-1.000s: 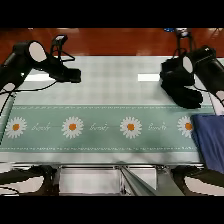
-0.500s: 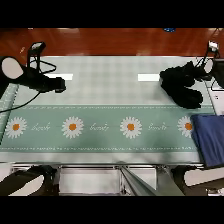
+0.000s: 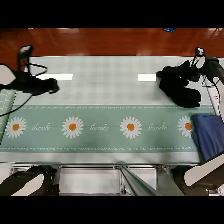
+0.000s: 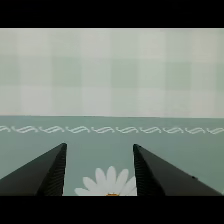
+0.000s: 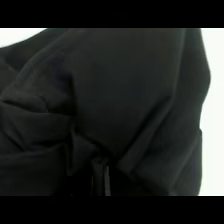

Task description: Fold the shirts.

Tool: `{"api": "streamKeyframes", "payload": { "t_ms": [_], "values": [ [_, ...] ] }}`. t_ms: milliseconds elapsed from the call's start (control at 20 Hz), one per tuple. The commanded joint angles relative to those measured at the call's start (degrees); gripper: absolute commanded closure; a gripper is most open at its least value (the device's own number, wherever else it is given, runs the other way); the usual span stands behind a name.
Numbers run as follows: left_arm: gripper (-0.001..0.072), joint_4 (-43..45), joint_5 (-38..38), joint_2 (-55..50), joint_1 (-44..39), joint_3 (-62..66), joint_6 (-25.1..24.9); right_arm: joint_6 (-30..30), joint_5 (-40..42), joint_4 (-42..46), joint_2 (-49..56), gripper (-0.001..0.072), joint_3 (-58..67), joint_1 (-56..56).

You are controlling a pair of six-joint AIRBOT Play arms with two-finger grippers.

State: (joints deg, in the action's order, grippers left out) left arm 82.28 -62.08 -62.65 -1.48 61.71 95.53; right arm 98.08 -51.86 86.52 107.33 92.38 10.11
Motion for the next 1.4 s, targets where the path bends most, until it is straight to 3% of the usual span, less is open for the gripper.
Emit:
{"api": "streamKeyframes", "payload": {
  "t_ms": [0,150,250,350,600,850,1050,1200,1350],
  "values": [
    [0.0198,-2.1,-2.6,4.7,8.7,0.2,1.2,-6.7,-4.9,-1.6,-4.8,0.0681,4.4,-0.3],
    [0.0199,-5.6,-1.7,13.7,11.1,-0.7,1.2,-11.2,-4.0,-7.2,-14.9,0.0681,9.1,-1.4],
    [0.0199,-10.7,-0.2,20.9,10.1,-3.1,-3.1,-13.7,-3.9,-8.8,-21.9,0.0681,10.7,-3.3],
    [0.0199,-13.1,0.3,27.1,8.6,-7.0,-5.4,-14.3,-3.7,-8.8,-28.2,0.0681,11.7,-5.9],
    [0.0200,-13.3,0.1,35.3,7.4,-17.2,-5.5,-14.1,-4.1,-8.9,-38.2,0.0682,18.5,-12.3],
    [0.0200,-13.3,4.1,35.1,7.5,-20.0,-5.5,-14.1,-5.6,-8.8,-41.2,0.0682,26.1,-20.2],
    [0.0200,-10.1,11.3,35.1,9.4,-18.6,-5.3,-13.7,-15.8,-9.5,-41.8,0.0682,25.4,-28.9],
    [0.0200,-11.4,10.7,35.1,11.4,-18.0,-4.8,-12.6,-18.7,-9.7,-41.7,0.0681,18.1,-38.3],
    [0.0200,-13.6,7.7,35.1,11.5,-18.0,-4.8,-10.1,-16.1,-11.3,-39.1,0.0682,6.0,-47.4]
  ]
}}
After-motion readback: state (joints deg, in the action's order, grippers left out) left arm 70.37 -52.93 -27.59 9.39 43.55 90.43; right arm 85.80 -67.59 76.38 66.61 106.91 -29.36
